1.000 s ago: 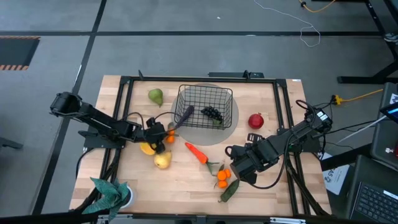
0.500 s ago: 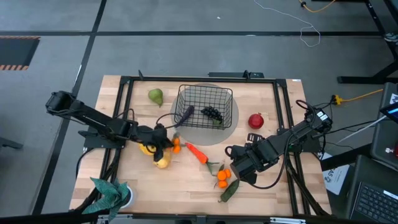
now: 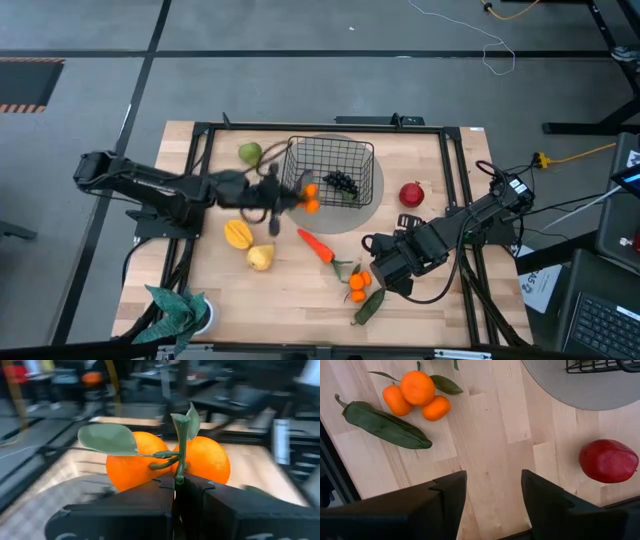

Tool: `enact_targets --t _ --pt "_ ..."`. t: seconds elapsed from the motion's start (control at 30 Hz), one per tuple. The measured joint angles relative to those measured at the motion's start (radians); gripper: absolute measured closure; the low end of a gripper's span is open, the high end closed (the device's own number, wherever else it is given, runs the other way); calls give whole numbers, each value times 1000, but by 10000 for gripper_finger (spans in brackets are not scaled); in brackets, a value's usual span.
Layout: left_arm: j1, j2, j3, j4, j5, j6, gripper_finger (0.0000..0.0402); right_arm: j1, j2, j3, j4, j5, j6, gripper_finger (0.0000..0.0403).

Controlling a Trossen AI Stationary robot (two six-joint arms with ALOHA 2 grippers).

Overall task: Build produce basket
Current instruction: Put the left oranges into the black wire basket, then put the yellow starfruit into the black wire basket

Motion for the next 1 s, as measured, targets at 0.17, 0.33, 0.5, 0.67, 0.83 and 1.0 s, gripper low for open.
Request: enact_targets --t 0.17,0.33,0.5,0.67,0.83,1.0 --pt "153 76 69 -42 23 -15 395 0 0 0 0 0 -1 225" --pt "225 141 113 -51 117 -17 339 0 0 0 0 0 -2 225" --pt "246 159 119 -55 116 -75 281 0 0 0 0 0 -3 225" --pt "260 127 119 -84 115 -100 269 0 0 0 0 0 -3 225" --pt "243 62 120 -335 130 -194 270 7 0 0 0 0 -1 225" --pt "174 28 120 -627 252 -288 270 27 0 0 0 0 -1 225"
